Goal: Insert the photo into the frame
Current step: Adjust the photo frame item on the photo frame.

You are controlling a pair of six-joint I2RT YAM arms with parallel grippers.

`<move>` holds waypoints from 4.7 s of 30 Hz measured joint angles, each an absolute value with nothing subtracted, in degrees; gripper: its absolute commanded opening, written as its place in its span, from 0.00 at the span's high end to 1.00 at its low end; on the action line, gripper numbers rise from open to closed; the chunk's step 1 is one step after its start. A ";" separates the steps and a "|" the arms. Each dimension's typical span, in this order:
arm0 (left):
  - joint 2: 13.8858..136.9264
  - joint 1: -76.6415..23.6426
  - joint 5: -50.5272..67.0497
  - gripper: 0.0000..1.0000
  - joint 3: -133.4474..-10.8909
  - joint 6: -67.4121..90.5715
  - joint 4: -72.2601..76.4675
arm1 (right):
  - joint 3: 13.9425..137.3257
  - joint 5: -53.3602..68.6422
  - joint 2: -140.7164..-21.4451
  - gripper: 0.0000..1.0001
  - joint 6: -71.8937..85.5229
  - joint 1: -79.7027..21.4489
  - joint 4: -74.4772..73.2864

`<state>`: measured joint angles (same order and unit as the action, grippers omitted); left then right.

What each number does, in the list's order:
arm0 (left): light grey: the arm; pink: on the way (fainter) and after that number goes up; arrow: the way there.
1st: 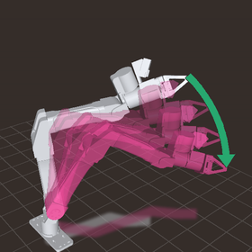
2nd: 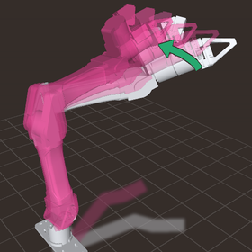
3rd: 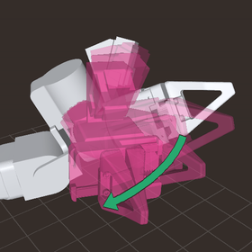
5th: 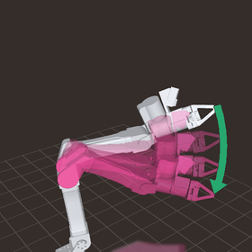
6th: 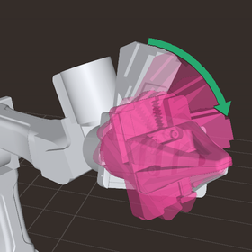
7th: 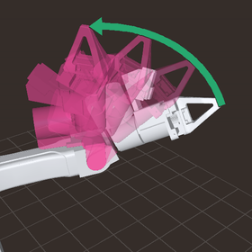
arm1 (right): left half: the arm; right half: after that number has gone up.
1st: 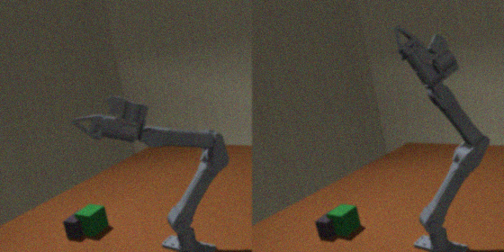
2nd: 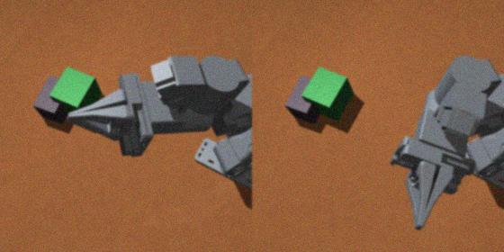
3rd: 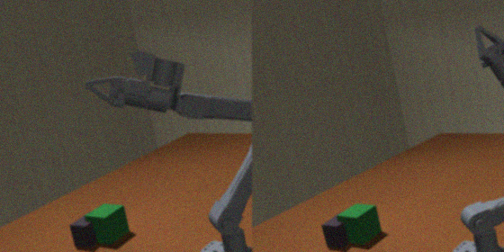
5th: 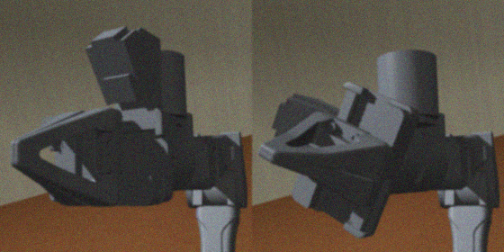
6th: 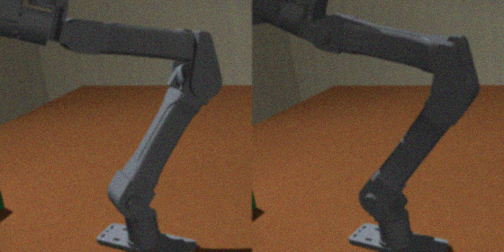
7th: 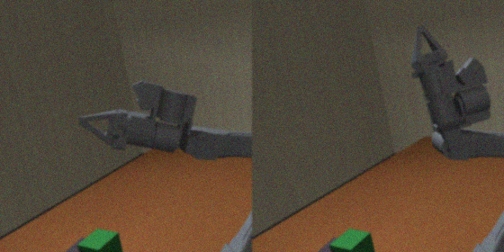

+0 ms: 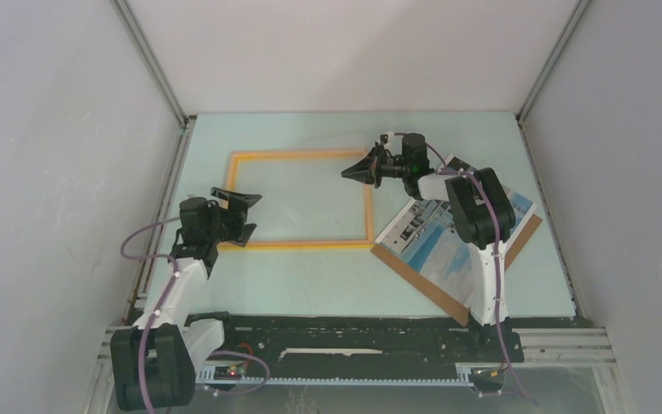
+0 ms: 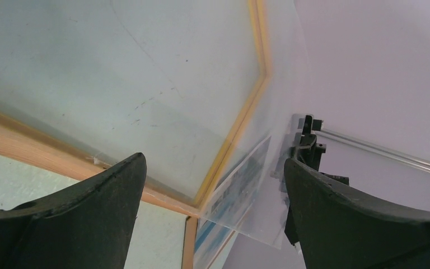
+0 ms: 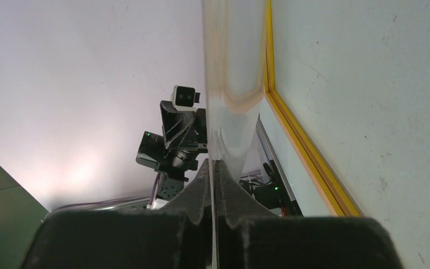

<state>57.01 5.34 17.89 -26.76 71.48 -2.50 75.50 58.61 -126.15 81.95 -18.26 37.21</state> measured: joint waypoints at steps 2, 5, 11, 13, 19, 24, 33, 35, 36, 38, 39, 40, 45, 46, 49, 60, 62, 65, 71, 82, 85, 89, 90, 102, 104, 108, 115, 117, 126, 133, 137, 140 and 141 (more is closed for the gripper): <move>56.95 5.43 18.09 0.00 -27.09 71.42 -2.87 | 75.50 58.61 -126.17 1.00 82.63 -18.35 37.78; 56.69 5.43 18.24 0.00 -27.07 71.68 -4.03 | 75.50 58.61 -126.37 1.00 83.53 -18.52 39.22; 55.27 5.54 18.94 0.00 -26.94 72.62 -4.43 | 75.50 58.65 -127.55 1.00 85.76 -18.59 42.19; 55.13 5.54 19.44 0.00 -26.94 72.53 -4.86 | 75.50 58.65 -127.63 1.00 86.08 -18.59 42.33; 51.13 5.72 19.68 0.00 -26.94 71.02 -11.35 | 75.50 58.65 -127.63 1.00 86.24 -18.59 42.63; 49.36 5.78 19.57 0.00 -26.96 69.89 -14.70 | 75.48 58.70 -127.63 1.00 85.97 -18.59 42.46; 54.52 6.17 18.79 0.00 -27.57 66.85 -17.26 | 75.48 58.83 -127.63 1.00 86.08 -18.59 42.57; 55.48 6.20 19.22 0.00 -27.44 67.51 -15.44 | 75.48 58.85 -127.63 1.00 86.41 -18.59 43.05; 55.51 6.20 19.20 0.00 -27.44 67.48 -14.57 | 75.48 58.85 -127.63 1.00 86.56 -18.59 43.29; 55.77 6.28 19.05 0.00 -27.44 67.18 -12.91 | 75.48 58.92 -127.63 1.00 86.87 -18.59 43.79; 56.31 6.42 19.05 0.00 -27.44 66.98 -11.94 | 75.48 59.00 -127.63 1.00 87.05 -18.59 44.07; 57.01 6.55 19.09 0.00 -27.44 66.92 -10.96 | 75.46 59.05 -127.63 1.00 87.18 -18.59 44.29; 59.99 7.16 19.75 0.00 -27.44 66.76 -8.10 | 74.61 59.09 -127.63 1.00 87.77 -18.44 45.54; 60.03 7.31 19.77 0.00 -27.44 66.54 -8.10 | 74.35 59.11 -127.63 1.00 87.81 -18.37 45.67; 59.44 7.81 19.70 0.00 -27.44 66.17 -8.01 | 73.49 59.33 -127.57 1.00 87.70 -18.04 45.65; 57.34 9.93 19.42 0.00 -27.44 62.74 -8.29 | 67.70 62.94 -124.03 1.00 83.72 -15.49 43.09; 57.30 10.17 19.18 0.00 -27.44 62.15 -8.45 | 66.54 63.64 -123.39 1.00 83.18 -14.98 42.98; 57.10 10.87 19.09 0.00 -27.44 61.39 -8.75 | 64.42 64.55 -122.85 1.00 82.85 -14.15 43.86; 57.12 13.56 21.76 0.00 -27.44 61.67 -7.53 | 60.16 66.30 -122.67 1.00 84.38 -12.78 47.99; 59.99 17.23 30.79 0.00 -26.94 64.12 -0.73 | 56.97 68.14 -122.10 1.00 87.66 -12.36 55.59; 61.52 18.06 33.47 0.00 -26.92 64.47 0.21 | 56.38 68.69 -122.10 1.00 89.17 -12.36 58.39; 63.09 19.70 36.82 0.00 -26.92 64.16 0.62 | 55.81 69.04 -122.10 1.00 90.35 -12.34 61.49; 63.70 20.18 37.93 0.00 -26.92 63.94 0.78 | 55.70 69.10 -122.10 1.00 90.43 -12.36 61.93; 69.45 22.41 43.51 0.01 -27.05 59.92 1.06 | 54.81 67.68 -117.34 1.00 76.40 -12.78 43.86; 69.49 22.52 43.55 0.01 -27.05 59.99 2.24 | 54.94 67.09 -115.46 1.00 72.20 -12.75 37.85; 70.30 22.55 43.77 0.01 -27.05 61.52 6.00 | 55.92 66.11 -114.63 1.00 67.70 -12.78 31.90; 71.79 22.70 44.03 0.02 -27.05 66.02 14.85 | 55.96 66.15 -114.63 1.00 62.78 -12.73 24.53; 72.95 22.70 44.60 0.03 -27.05 67.05 16.73 | 55.96 66.22 -114.63 1.00 62.26 -12.62 23.97; 79.09 23.44 48.86 0.08 -28.64 66.57 15.88 | 55.96 67.18 -114.43 1.00 60.88 -11.94 23.42; 82.48 23.44 49.82 0.22 -37.52 56.90 4.03 | 55.96 68.12 -114.43 1.00 59.27 -11.62 23.35; 83.20 23.44 49.25 0.33 -39.99 51.92 -1.72 | 55.96 68.51 -114.43 1.00 58.76 -11.62 23.38; 84.33 23.44 48.05 0.41 -41.19 48.71 -5.50 | 55.96 68.73 -114.43 1.00 58.54 -11.60 23.40; 84.73 23.44 47.70 0.43 -41.41 47.83 -6.44 | 55.96 68.79 -114.43 1.00 58.43 -11.60 23.42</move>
